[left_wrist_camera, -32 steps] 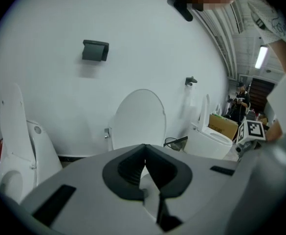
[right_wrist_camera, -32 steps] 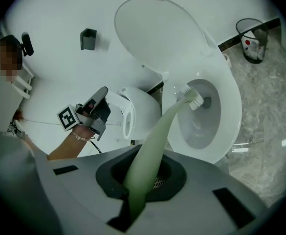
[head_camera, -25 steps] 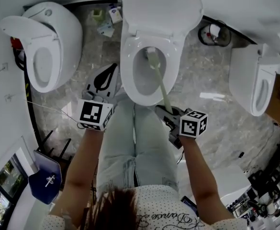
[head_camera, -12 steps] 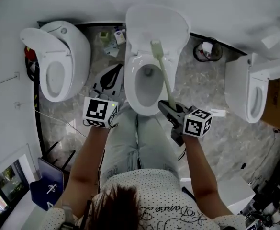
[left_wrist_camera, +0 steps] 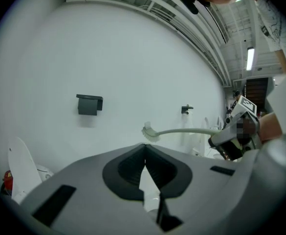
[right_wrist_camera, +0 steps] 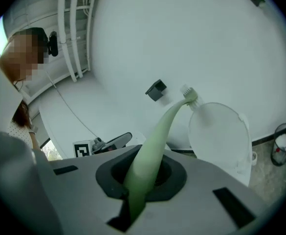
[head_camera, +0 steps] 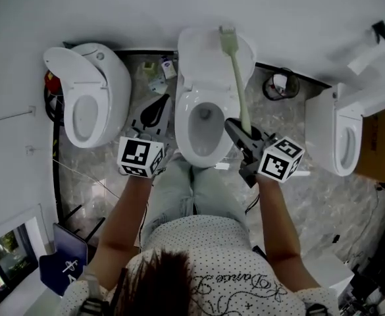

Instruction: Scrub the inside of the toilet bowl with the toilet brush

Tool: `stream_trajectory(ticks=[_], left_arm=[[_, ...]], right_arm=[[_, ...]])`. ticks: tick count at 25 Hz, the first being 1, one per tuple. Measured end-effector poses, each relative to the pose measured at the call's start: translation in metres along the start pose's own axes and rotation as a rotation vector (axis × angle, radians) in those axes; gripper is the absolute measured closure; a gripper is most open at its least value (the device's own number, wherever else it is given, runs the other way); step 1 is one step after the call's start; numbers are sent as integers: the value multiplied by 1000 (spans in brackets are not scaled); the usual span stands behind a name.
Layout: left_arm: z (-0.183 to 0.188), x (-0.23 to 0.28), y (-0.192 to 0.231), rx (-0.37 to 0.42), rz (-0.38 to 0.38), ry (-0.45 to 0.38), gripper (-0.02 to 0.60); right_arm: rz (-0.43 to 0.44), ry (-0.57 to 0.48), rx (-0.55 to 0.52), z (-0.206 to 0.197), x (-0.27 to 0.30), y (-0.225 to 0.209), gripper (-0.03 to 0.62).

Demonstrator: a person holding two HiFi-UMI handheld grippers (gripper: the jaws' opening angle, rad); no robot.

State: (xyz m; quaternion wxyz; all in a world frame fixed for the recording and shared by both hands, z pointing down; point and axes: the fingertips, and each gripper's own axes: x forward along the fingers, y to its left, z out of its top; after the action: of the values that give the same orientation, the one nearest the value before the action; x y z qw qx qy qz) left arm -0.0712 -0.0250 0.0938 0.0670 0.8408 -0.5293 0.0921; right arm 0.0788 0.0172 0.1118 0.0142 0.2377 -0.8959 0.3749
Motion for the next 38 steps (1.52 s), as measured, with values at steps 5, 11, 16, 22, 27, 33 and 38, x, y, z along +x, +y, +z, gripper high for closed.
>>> stream_trajectory(ticks=[5,11,16,22,27,33,38], left_arm=[[24,-13,-2,15,-3,-45,577],[42,-31,-1,27,-3,-76,577],[49,-39,1,12,6,-107,577],[56,-39,-2,-3,-8,-133,577],[67,-39,0,10,-10,-158,577],[80,-38,1,24,-10,-188,577],[84,-34,-1,26,-17,-195,577]], right_arm=[[-50,-70,-152,36,-3,13,576],[-107,-154,-293,70,-8,31,576],[-149,-201,-412,91,-12,45,576],[-201,-259,-524,111,-20,57,576],[-201,-298,-535,120,-20,62,576],[-216,-313,-562,126,-22,63,576],[-227,-325,-573,131,-24,59,576]])
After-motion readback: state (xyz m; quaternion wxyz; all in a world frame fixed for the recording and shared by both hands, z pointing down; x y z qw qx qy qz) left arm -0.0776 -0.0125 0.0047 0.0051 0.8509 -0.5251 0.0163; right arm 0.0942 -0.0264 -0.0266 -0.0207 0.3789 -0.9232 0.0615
